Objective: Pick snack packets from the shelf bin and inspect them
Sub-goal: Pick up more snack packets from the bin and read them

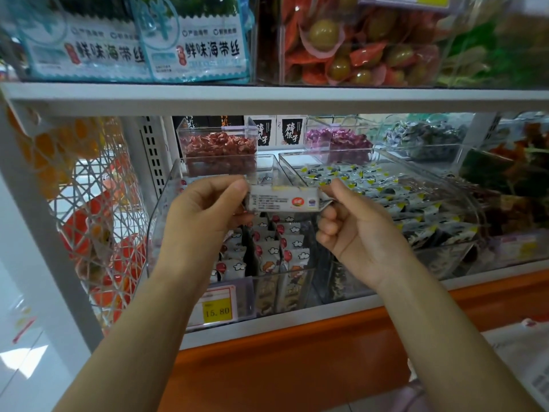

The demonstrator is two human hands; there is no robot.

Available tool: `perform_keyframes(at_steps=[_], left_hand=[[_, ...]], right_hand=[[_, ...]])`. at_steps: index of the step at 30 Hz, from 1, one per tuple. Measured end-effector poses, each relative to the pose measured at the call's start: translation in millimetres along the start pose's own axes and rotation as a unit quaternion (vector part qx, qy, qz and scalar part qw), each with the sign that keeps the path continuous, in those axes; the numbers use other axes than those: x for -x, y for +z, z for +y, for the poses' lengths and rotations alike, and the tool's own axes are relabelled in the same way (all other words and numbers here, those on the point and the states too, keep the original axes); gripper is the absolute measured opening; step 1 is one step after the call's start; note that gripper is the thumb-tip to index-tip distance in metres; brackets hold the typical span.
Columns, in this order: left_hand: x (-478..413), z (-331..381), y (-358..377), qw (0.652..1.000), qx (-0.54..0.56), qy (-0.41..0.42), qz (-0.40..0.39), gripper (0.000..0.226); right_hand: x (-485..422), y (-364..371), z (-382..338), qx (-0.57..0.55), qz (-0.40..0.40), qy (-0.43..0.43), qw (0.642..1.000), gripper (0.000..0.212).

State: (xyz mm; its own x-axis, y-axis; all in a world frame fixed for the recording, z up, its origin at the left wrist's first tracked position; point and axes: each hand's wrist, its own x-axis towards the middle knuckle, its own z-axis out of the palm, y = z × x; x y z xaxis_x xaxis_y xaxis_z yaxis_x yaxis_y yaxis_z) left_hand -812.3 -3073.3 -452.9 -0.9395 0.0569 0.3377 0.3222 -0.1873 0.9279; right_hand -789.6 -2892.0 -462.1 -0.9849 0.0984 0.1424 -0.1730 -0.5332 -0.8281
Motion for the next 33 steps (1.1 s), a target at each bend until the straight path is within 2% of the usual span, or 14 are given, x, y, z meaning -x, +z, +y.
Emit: perform_keyframes(at_steps=[2,5,10,14,19,25,28,30,33], left_hand=[[-0.5,-0.8,0.2,1.000,-0.011,0.004,0.021,0.015],[-0.7,-1.0,1.0,0.999,-0.010,0.011,0.035,0.017],[1.5,1.5,2.7,0.998,-0.039,0.051,-0.013,0.005],[3.7,2.8,4.0,0.996,-0.038,0.067,-0.050,0.010],[2.6,0.2,3.2,0.998,0.009,0.046,-0.033,0.007],[-2.3,-3.2,-2.0,0.995,0.102,-0.007,-0.016,0.032],[-3.8,-3.0,-3.9,0.988,0.150,-0.043,-0.009,0.027],[-5.2,-3.5,-5.7,0.981,0.181,-0.067,-0.010,0.014],[-6.8,-4.1,-7.0,0.977,0.198,-0.078,-0.013,0.001]], right_hand=[[1.8,0.6,0.7,0.059,-0.026,-0.015,0.998,0.012],[2.1,2.0,3.1,0.131,-0.004,-0.076,0.988,0.003],[0.8,2.5,2.0,0.100,0.083,-0.109,0.985,0.023],[-0.4,1.2,0.7,0.056,0.111,-0.104,0.987,0.030],[-0.1,1.4,0.5,0.005,0.072,-0.093,0.993,0.030],[2.2,3.2,1.2,0.009,-0.019,-0.104,0.994,0.023],[2.6,3.1,1.3,0.027,-0.040,-0.109,0.993,0.020],[2.3,1.8,2.1,0.048,-0.040,-0.113,0.992,0.021],[3.0,0.1,3.6,0.142,-0.012,-0.158,0.977,0.024]])
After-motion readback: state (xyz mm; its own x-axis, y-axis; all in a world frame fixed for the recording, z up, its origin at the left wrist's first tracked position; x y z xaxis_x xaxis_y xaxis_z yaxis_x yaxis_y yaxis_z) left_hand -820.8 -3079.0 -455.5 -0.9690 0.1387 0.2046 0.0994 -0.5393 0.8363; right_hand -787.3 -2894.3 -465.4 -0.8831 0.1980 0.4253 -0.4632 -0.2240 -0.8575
